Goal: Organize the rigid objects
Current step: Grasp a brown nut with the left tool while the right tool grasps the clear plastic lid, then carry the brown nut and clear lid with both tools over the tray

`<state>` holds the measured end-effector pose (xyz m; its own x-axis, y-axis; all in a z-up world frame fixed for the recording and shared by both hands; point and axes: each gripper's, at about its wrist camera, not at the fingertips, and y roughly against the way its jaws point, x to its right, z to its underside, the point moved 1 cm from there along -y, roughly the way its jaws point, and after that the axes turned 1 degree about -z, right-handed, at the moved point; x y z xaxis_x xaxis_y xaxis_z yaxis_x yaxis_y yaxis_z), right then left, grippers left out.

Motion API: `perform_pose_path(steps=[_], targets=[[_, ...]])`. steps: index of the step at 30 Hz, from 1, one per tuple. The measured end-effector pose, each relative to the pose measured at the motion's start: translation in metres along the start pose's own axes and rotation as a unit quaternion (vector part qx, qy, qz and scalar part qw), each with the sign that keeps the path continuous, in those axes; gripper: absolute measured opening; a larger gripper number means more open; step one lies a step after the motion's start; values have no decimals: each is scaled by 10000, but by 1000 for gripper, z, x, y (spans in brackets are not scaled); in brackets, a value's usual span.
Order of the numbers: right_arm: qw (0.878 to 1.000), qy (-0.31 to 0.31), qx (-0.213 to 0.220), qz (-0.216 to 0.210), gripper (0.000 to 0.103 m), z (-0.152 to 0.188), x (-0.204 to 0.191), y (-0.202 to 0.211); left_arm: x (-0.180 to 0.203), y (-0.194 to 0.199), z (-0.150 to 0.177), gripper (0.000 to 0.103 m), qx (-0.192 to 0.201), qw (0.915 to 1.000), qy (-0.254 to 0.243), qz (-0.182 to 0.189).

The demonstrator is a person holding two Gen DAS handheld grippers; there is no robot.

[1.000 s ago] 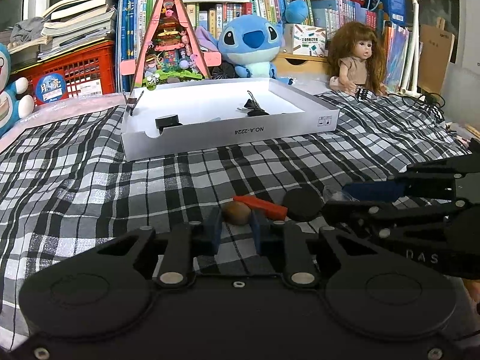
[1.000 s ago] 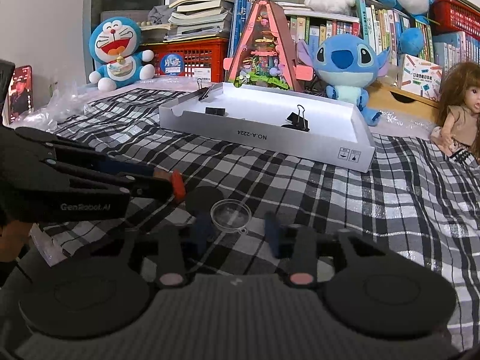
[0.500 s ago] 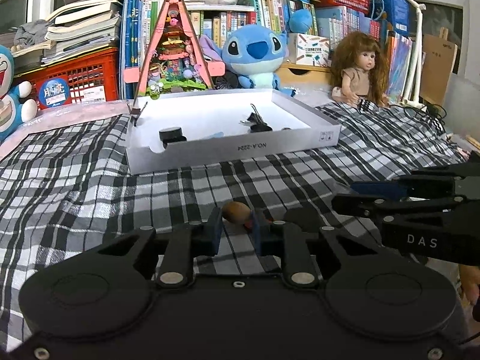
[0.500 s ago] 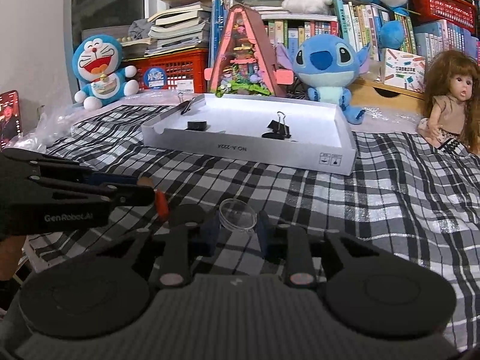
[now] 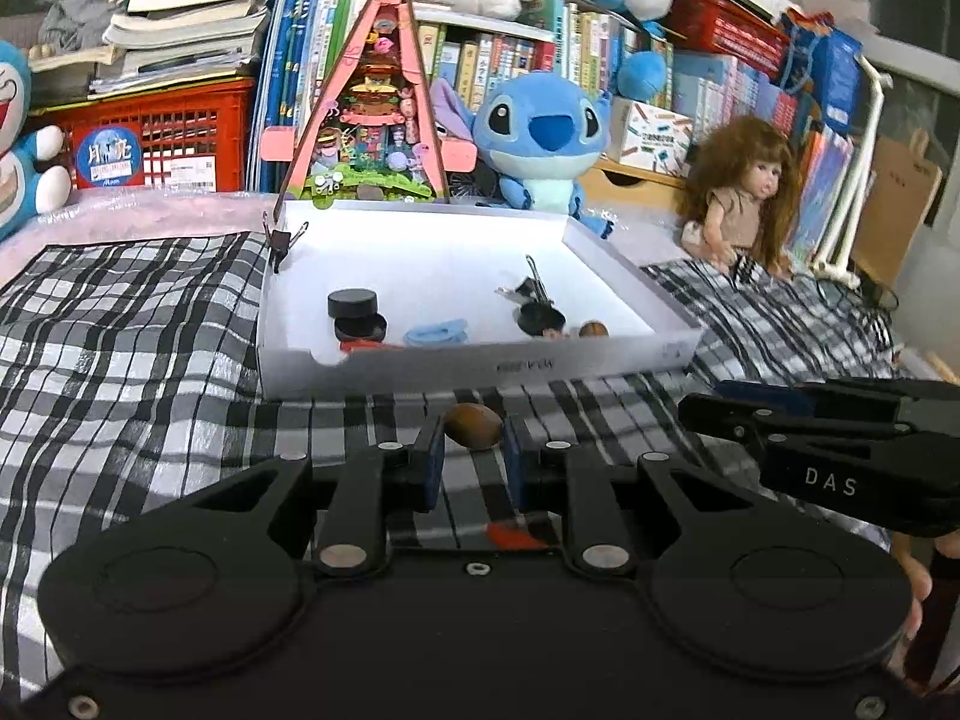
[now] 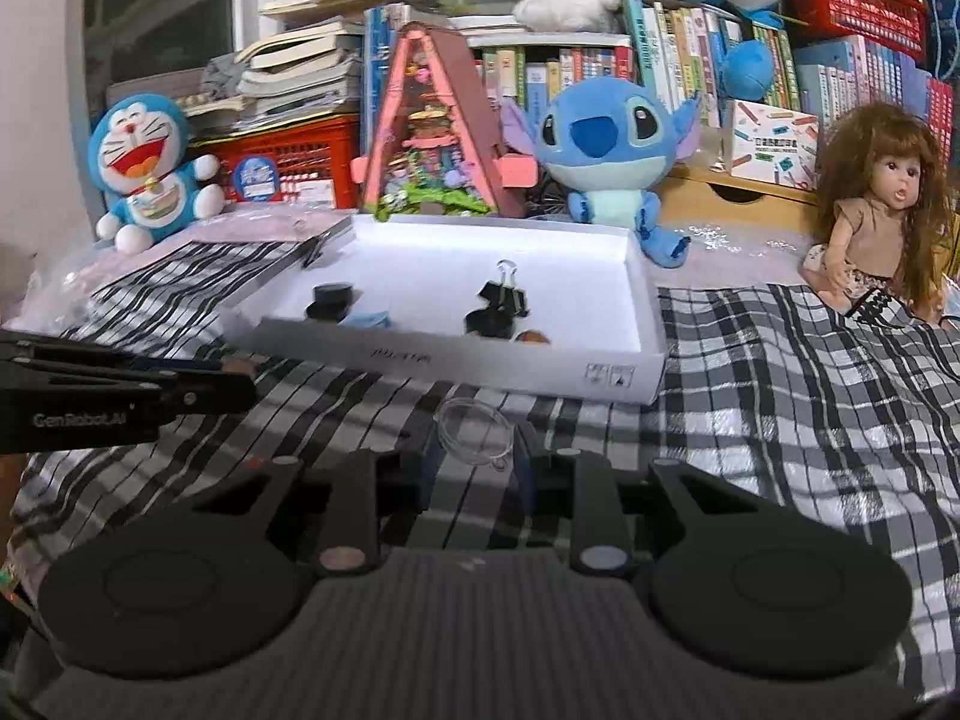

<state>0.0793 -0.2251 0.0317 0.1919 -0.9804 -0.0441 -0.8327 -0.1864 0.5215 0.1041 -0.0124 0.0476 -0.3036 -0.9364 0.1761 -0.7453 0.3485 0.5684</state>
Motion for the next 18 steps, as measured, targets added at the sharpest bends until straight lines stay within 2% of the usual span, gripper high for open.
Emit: perform_pose_path(steps=[9, 18], targets=[[9991, -430, 1, 65, 32, -39, 22, -21, -5, -26, -40, 19, 74, 9998, 163, 50], [9966, -802, -195, 61, 32, -67, 36, -57, -10, -66, -71, 20, -2, 9994, 256, -239]])
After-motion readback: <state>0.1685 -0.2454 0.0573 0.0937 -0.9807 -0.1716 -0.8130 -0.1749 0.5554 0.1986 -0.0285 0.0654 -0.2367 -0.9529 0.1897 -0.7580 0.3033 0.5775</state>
